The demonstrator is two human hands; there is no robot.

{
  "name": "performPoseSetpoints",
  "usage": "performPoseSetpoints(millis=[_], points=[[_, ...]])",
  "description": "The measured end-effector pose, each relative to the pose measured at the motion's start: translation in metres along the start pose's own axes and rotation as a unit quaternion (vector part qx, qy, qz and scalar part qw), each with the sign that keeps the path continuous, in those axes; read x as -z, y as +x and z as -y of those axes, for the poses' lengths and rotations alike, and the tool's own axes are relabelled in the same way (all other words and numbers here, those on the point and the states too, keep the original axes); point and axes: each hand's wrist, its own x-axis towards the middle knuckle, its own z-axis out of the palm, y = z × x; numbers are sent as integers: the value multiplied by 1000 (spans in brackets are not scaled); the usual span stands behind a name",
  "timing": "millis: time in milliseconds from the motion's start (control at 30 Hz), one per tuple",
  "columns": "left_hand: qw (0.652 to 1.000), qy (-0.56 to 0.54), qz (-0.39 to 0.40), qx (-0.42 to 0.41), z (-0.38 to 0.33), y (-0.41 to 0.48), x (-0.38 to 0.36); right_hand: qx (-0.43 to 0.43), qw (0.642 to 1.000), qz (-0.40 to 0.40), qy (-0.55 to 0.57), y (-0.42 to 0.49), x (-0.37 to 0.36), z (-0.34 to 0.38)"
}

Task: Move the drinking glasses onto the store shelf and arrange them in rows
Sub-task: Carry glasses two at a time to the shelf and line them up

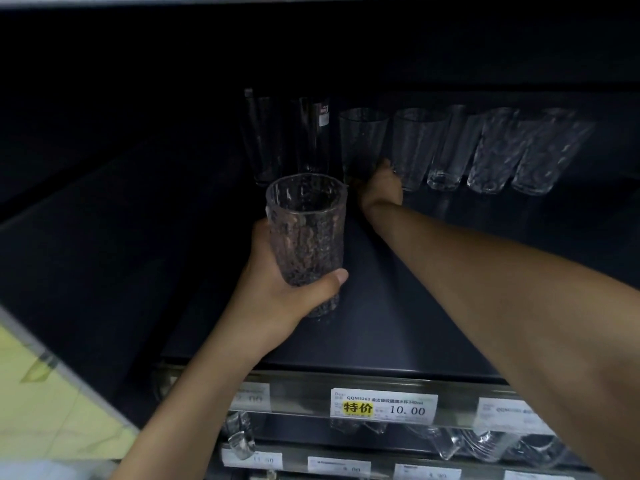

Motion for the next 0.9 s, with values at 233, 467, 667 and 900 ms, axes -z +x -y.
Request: performPoseSetpoints(millis=[233, 467, 667, 900], points=[[1000, 7, 8, -2, -1, -1, 0, -5, 1000, -4, -22, 2, -2, -2], [999, 41, 7, -4, -6, -1, -1, 20, 999, 13, 44, -25, 18, -13], [998, 60, 11, 11, -14, -6, -8, 124, 977, 171, -20, -82, 95, -59], [997, 46, 41, 37, -37, -21, -61, 201, 941, 206, -177, -109, 199, -146]])
